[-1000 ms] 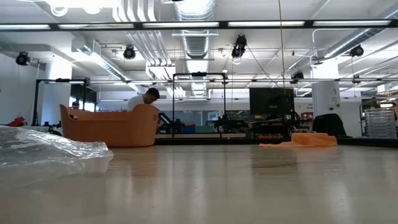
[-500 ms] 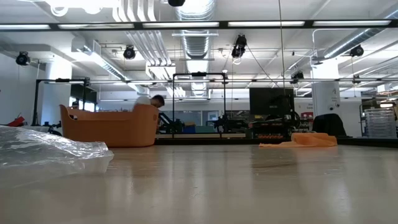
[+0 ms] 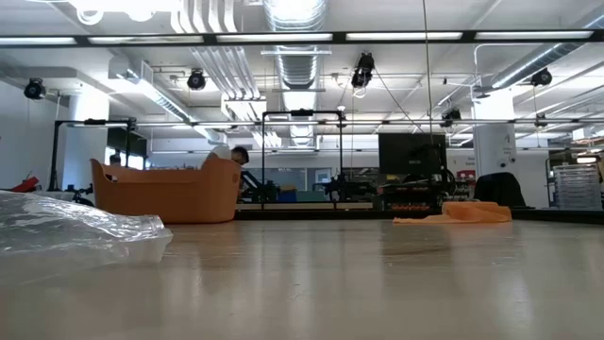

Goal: Roll bandage
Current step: Roll the blue bandage

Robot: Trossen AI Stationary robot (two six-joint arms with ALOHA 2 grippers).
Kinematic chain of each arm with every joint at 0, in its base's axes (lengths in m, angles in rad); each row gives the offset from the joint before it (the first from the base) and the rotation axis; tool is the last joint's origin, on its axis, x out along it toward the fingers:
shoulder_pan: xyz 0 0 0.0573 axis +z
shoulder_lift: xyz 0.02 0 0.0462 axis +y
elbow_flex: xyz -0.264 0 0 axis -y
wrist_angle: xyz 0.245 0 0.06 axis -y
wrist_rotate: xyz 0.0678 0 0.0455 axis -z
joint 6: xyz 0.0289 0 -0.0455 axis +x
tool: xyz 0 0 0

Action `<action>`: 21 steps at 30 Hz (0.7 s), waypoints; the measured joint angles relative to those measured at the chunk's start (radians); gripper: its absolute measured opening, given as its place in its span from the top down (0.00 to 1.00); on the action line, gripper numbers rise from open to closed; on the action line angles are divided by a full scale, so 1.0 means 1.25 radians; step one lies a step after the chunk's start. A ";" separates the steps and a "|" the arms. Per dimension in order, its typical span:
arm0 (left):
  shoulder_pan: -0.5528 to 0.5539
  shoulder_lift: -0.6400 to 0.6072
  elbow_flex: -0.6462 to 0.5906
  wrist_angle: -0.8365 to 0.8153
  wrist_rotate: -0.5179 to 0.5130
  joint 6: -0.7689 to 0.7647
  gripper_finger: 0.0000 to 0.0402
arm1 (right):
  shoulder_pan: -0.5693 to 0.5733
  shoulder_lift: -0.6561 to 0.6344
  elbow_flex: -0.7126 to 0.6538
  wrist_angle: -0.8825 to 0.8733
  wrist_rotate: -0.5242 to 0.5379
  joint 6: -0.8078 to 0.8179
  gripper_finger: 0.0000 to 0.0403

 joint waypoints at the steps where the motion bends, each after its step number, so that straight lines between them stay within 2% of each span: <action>1: 0.000 -0.022 0.000 -0.019 0.002 -0.039 1.00 | 0.001 0.000 -0.008 -0.003 -0.001 0.000 0.99; 8: 0.035 -0.159 0.000 -0.186 0.142 -0.411 1.00 | 0.001 0.004 -0.048 0.009 -0.002 -0.015 0.99; 12: 0.066 -0.191 0.001 -0.211 0.171 -0.506 1.00 | 0.000 0.022 -0.051 0.007 -0.001 -0.010 0.99; 17: 0.092 -0.191 0.002 -0.200 0.288 -0.624 1.00 | -0.014 0.050 -0.051 0.019 0.003 0.029 0.99; 21: 0.093 -0.151 0.027 -0.211 0.291 -0.698 1.00 | -0.029 0.069 -0.051 0.053 0.006 0.042 0.99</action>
